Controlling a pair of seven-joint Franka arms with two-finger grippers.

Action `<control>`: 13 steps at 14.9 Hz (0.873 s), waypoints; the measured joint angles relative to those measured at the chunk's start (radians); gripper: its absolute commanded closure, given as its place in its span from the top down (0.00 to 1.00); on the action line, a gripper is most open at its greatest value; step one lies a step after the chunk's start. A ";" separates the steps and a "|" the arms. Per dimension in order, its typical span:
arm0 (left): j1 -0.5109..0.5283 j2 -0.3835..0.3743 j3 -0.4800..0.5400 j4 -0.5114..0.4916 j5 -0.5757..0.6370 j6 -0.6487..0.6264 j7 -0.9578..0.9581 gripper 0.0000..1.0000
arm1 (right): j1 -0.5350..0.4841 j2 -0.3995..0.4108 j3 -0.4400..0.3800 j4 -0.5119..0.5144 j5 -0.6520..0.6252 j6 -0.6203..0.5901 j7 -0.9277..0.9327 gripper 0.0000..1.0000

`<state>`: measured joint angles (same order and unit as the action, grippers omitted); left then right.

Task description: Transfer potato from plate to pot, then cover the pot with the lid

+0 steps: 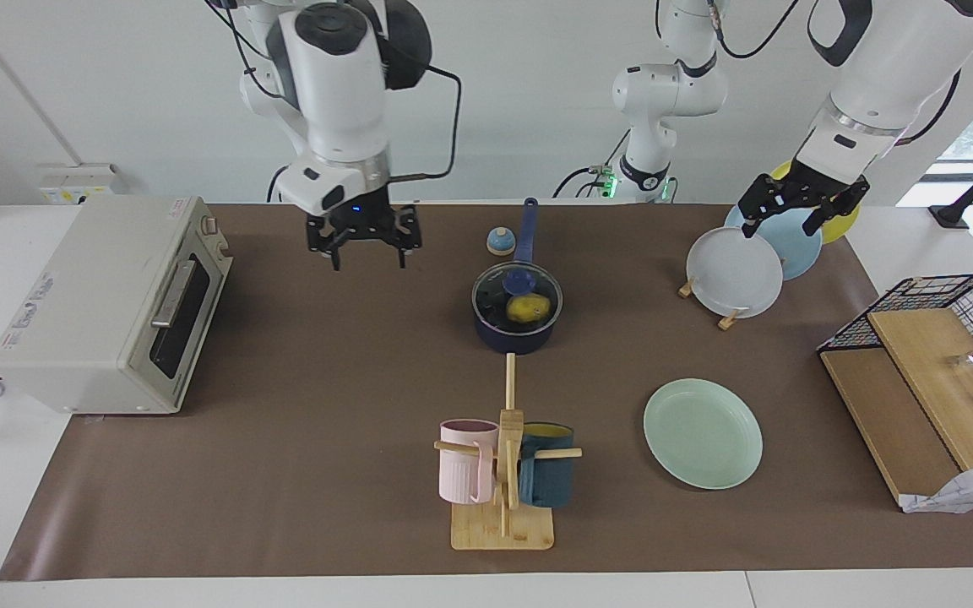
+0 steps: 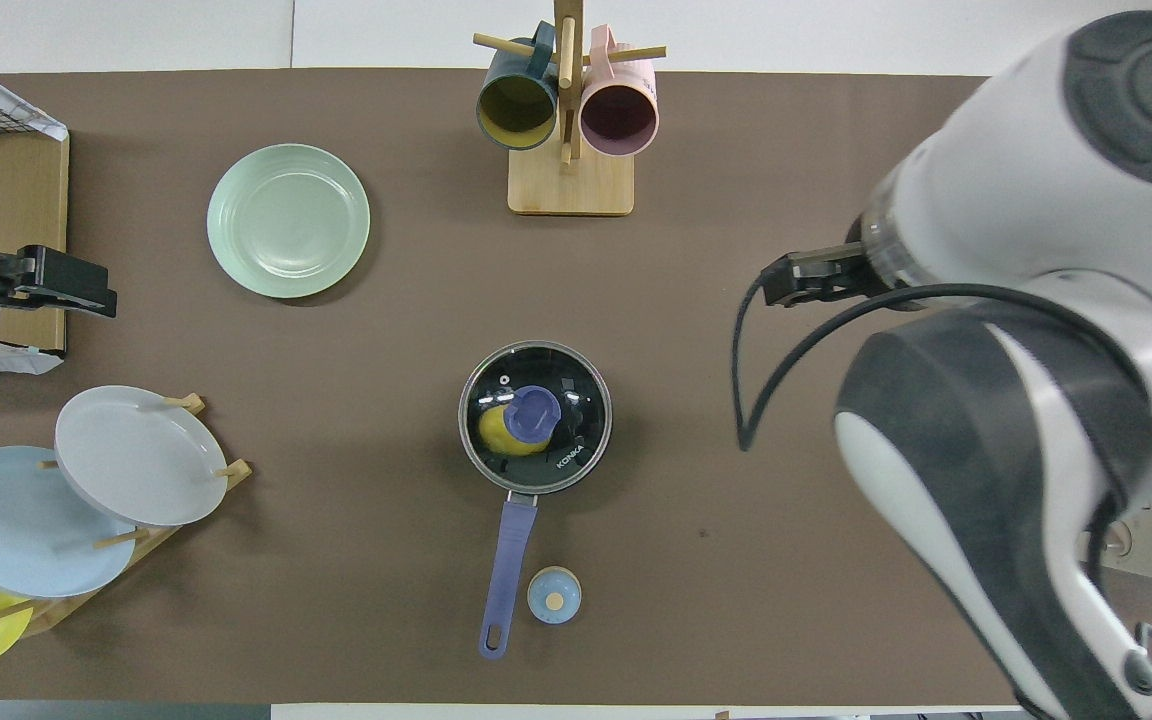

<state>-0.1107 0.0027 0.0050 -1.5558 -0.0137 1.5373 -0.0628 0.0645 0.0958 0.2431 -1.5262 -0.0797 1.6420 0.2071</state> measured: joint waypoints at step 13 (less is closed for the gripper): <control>0.000 0.000 0.000 0.000 0.000 0.000 0.000 1.00 | -0.031 -0.125 -0.234 -0.060 0.037 -0.203 -0.317 1.00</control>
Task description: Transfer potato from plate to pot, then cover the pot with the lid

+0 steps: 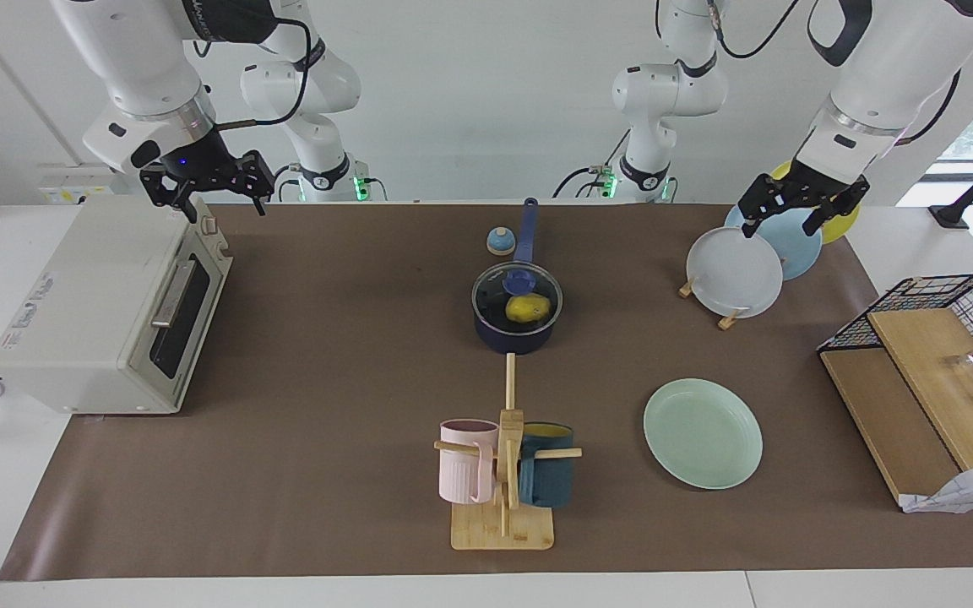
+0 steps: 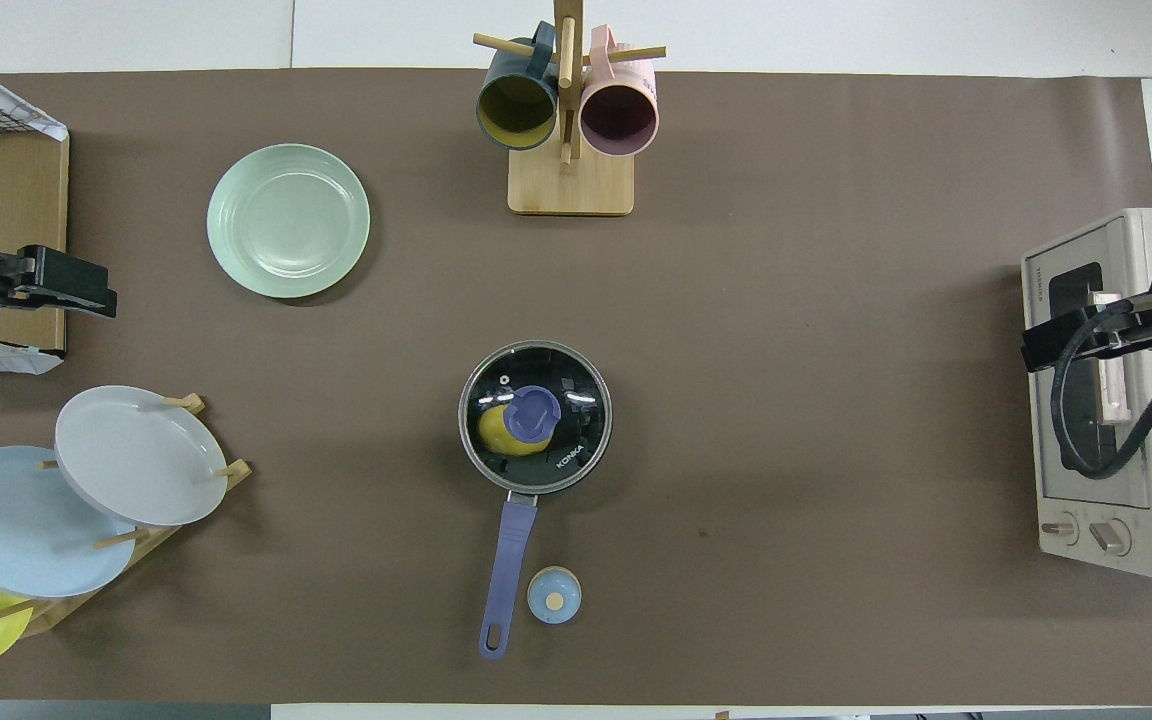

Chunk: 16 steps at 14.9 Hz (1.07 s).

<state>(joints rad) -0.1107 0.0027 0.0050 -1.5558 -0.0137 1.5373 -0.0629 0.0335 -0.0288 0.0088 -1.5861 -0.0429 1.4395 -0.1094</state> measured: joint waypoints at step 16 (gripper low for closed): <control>0.000 0.000 0.000 0.000 0.000 0.000 0.000 1.00 | -0.001 -0.026 -0.054 -0.008 0.013 -0.011 0.002 1.00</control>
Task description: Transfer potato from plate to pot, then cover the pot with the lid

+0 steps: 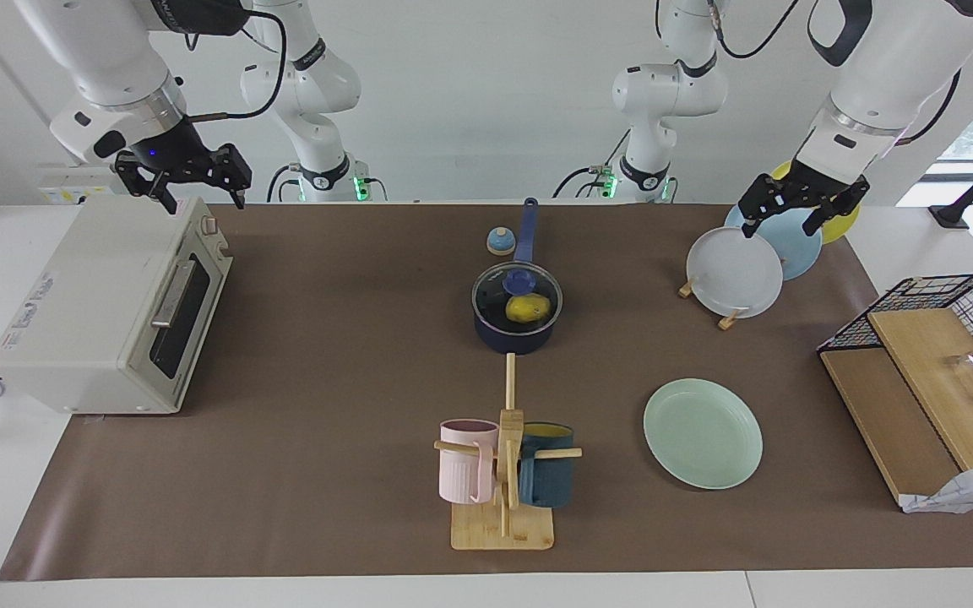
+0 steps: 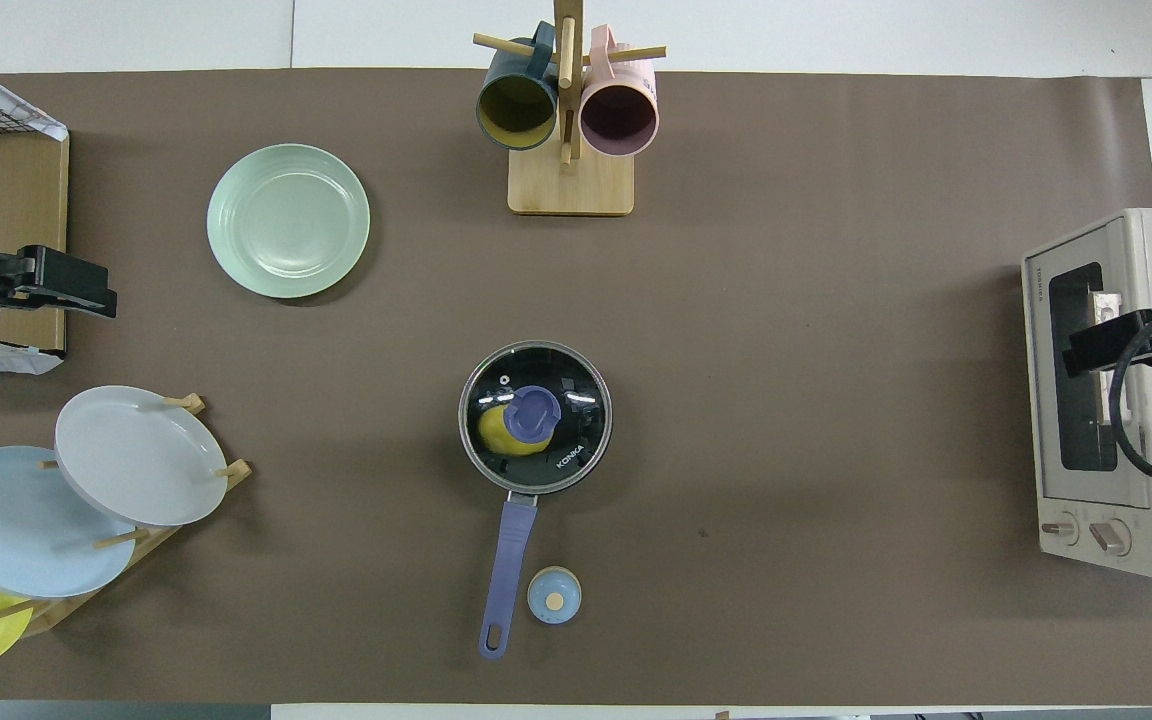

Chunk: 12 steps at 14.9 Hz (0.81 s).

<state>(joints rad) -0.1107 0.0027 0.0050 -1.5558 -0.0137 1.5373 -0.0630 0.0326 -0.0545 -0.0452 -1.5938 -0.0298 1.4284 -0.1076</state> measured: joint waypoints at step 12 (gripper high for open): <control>0.000 -0.004 0.000 0.000 0.000 -0.045 0.000 1.00 | -0.035 -0.020 -0.005 -0.091 0.000 0.067 0.000 1.00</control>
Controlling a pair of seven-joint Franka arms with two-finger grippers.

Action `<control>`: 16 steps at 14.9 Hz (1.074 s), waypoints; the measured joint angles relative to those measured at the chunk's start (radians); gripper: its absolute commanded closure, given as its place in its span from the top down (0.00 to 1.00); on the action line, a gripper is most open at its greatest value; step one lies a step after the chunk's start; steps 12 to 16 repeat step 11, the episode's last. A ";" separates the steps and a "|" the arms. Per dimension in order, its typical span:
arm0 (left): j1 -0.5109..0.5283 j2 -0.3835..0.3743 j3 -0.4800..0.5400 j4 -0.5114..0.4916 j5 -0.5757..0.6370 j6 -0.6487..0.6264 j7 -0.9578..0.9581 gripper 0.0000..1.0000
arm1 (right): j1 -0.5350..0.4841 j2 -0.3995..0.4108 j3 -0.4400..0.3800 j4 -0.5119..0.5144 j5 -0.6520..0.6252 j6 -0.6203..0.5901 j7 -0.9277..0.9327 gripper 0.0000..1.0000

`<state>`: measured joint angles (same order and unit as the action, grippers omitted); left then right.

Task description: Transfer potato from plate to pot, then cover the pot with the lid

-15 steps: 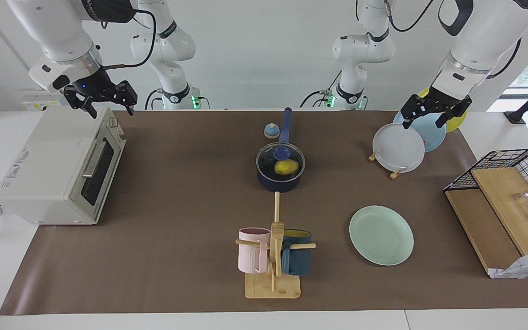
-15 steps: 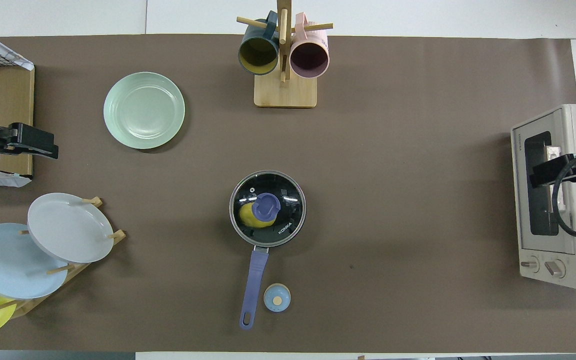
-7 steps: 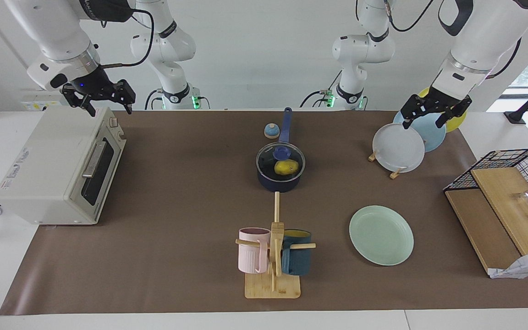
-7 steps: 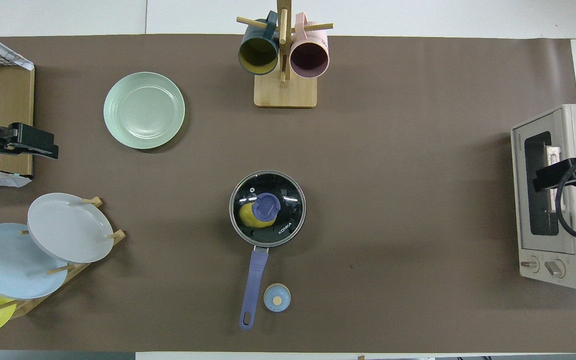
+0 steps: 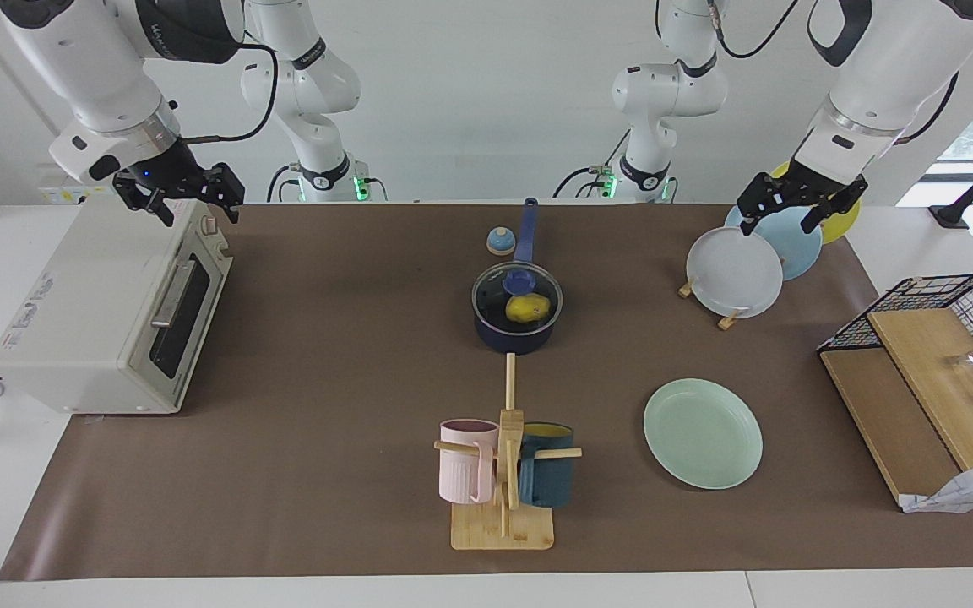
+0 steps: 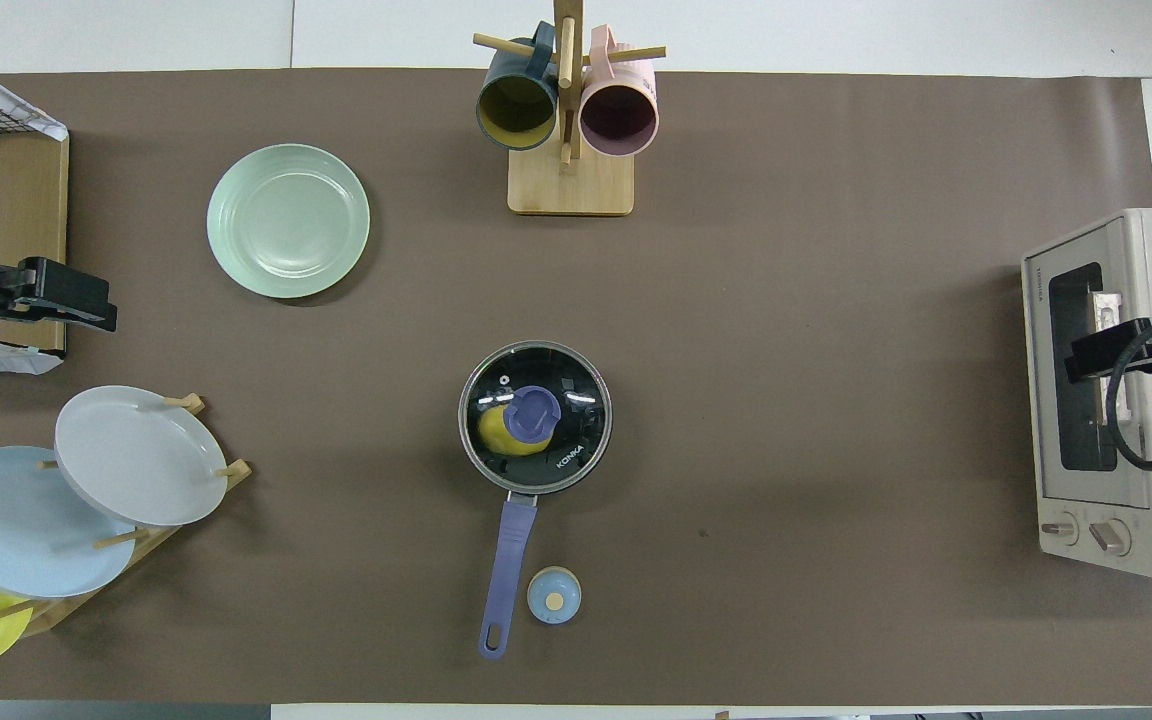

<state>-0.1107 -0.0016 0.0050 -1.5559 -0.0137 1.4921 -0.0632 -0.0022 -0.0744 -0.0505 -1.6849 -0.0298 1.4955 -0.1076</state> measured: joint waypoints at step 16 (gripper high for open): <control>0.000 -0.006 0.000 0.000 0.000 -0.006 0.000 1.00 | 0.000 -0.005 0.008 0.005 0.000 0.015 0.000 1.00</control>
